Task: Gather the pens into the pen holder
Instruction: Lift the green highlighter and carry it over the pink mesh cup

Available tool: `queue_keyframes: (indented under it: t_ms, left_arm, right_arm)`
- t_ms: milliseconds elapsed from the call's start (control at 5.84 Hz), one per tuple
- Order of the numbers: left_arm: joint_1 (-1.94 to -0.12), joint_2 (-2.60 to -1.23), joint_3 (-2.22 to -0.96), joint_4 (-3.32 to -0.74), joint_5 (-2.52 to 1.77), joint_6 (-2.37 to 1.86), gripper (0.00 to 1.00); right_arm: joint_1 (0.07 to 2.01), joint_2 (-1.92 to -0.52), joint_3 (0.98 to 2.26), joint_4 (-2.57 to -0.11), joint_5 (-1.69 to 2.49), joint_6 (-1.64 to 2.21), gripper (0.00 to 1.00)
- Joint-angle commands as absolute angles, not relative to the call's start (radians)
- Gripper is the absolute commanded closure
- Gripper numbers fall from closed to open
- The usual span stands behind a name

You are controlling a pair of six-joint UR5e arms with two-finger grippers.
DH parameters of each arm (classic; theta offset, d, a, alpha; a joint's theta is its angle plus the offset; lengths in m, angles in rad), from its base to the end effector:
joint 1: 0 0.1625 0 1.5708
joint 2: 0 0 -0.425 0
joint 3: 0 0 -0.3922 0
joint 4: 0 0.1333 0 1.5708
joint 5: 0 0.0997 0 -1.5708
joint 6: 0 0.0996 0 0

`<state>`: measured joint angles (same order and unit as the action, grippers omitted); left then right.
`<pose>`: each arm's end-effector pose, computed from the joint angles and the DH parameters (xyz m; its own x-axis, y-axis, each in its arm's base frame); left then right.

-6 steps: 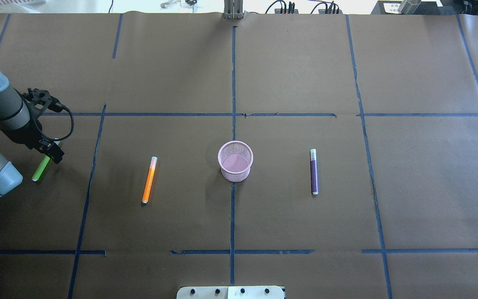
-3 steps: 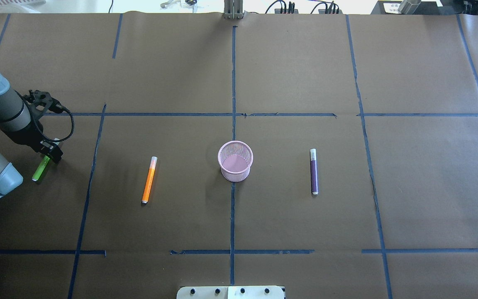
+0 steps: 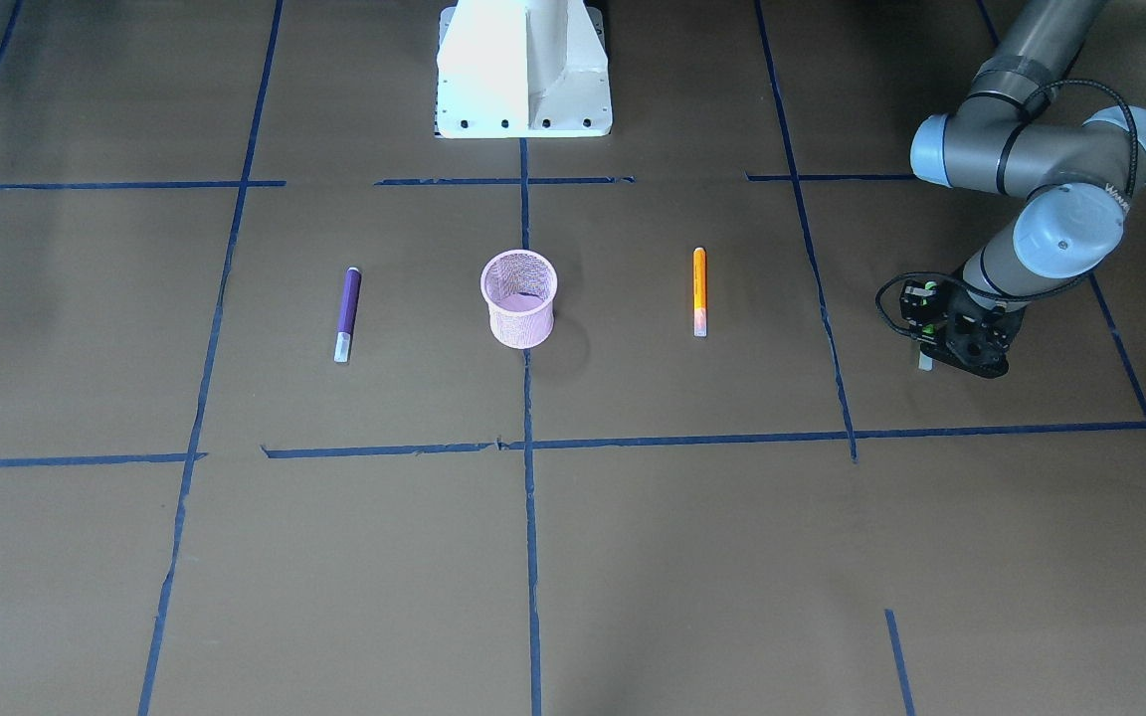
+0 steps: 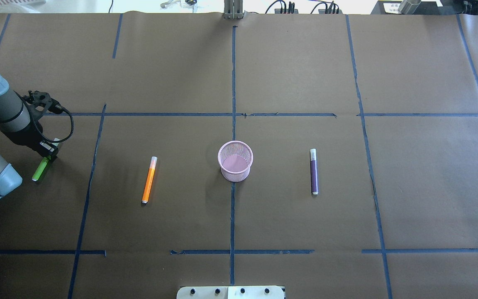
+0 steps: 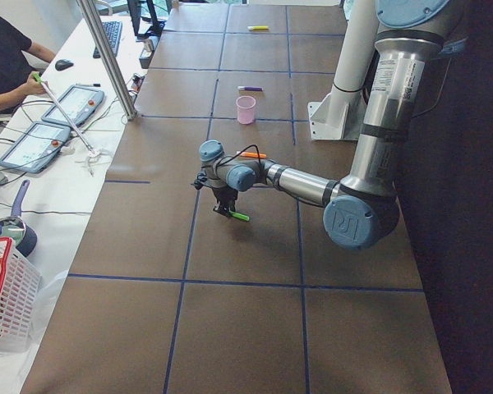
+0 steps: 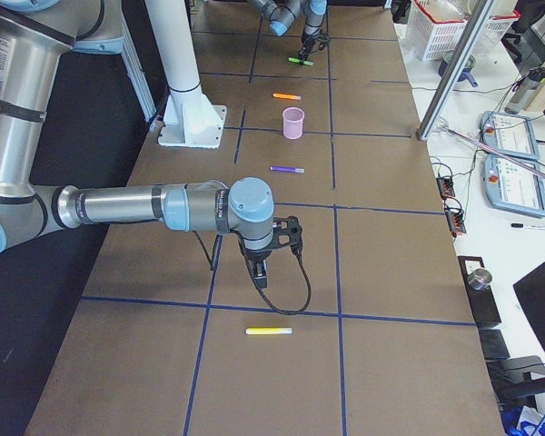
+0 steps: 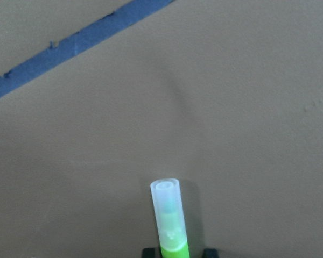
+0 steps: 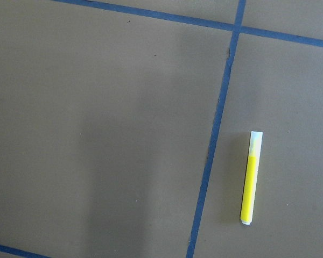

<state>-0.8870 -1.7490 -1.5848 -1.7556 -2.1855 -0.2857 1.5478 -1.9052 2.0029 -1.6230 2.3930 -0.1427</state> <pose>0.3095 -0.4998 0.5448 0.6445 0.4500 -0.6182 -0.4229 0.8834 0.2021 0.0522 -0.3548 0.5889 0.6695 -0.1905 0.7180 0.1194 0.9816 0.1491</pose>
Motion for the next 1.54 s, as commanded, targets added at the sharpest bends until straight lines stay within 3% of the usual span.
queue_keyframes:
  t_ms: [0,342,513,1027,1369]
  left_arm:
    - [-0.887,-1.759,-1.693,-1.753,-2.242,-0.459,1.0]
    - [-0.881,-1.822,-1.837,-1.752,-2.234,-0.559,1.0]
    - [-0.844,-1.918,-1.889,-1.753,-2.211,-0.689,1.0]
    - [-0.62,-2.132,-1.986,-1.782,-1.862,-1.065,1.0]
    - [-0.258,-2.158,-1.988,-1.906,-1.143,-1.153,1.0]
  right_arm:
    - [1.548,-1.905,2.003,-1.623,2.393,-0.143,0.0]
    - [1.548,-1.905,2.003,-1.623,2.393,-0.143,0.0]
    - [1.548,-1.905,2.003,-1.623,2.393,-0.143,0.0]
    - [1.534,-1.905,2.003,-1.623,2.408,-0.141,0.0]
    - [1.511,-1.898,1.996,-1.621,2.407,-0.141,0.0]
